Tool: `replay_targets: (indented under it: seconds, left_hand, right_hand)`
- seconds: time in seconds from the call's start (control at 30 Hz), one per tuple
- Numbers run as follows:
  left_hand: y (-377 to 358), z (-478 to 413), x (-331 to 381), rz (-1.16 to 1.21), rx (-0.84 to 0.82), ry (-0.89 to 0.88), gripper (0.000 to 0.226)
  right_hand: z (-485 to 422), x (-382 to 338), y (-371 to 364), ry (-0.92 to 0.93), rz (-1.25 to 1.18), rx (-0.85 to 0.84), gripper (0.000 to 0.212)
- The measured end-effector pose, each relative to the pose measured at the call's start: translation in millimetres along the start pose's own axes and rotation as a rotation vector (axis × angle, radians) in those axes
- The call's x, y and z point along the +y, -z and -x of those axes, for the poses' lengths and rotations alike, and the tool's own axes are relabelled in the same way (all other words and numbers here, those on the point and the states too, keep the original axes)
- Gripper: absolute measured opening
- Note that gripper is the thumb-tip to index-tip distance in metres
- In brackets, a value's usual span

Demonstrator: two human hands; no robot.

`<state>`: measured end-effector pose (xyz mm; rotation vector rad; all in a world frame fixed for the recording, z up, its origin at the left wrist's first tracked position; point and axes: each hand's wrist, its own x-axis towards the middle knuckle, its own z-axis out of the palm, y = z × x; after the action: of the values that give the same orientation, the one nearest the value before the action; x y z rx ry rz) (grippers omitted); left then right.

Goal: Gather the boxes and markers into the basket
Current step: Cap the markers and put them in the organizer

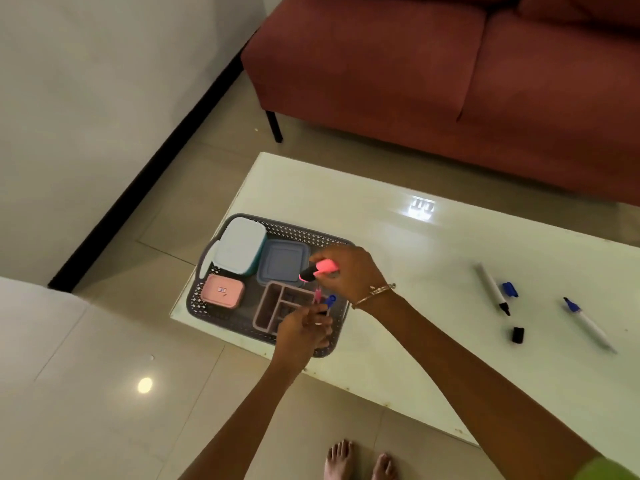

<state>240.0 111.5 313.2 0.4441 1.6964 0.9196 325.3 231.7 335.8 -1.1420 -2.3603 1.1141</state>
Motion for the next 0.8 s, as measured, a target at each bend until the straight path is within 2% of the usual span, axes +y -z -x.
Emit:
replay_targets:
  seconds: [0.1, 0.17, 0.23, 0.4, 0.53, 0.7, 0.8]
  left_hand:
    - [11.8, 6.8, -5.5, 0.096, 0.075, -0.049, 0.021]
    - [23.9, 7.4, -6.8, 0.112, 0.174, -0.098, 0.019]
    - [38.7, 4.5, -8.1, 0.091, 0.294, -0.138, 0.021]
    - [69.9, -5.6, -2.9, -0.114, 0.532, -0.173, 0.023]
    - [80.1, -8.1, -3.8, -0.197, 0.603, -0.200, 0.028]
    - [68.8, -7.3, -0.2, -0.238, 0.606, -0.265, 0.023]
    - [51.3, -10.3, 7.5, -0.305, 0.578, -0.307, 0.019]
  right_hand:
    - [-32.7, -14.6, -27.7, 0.153, 0.186, -0.161, 0.024]
    - [-45.3, -20.0, -47.4, 0.209, 0.305, -0.288, 0.017]
    - [-52.9, -22.5, -65.3, 0.245, 0.394, -0.373, 0.019]
    - [-56.3, -21.5, -99.5, 0.307, 0.598, -0.430, 0.021]
    - [-51.6, -22.0, -122.9, 0.308, 0.736, -0.497, 0.019]
    - [-41.1, -18.6, -132.4, 0.207, 0.641, -0.518, 0.027]
    - [-32.8, -9.5, -115.5, 0.236, 0.520, -0.421, 0.023]
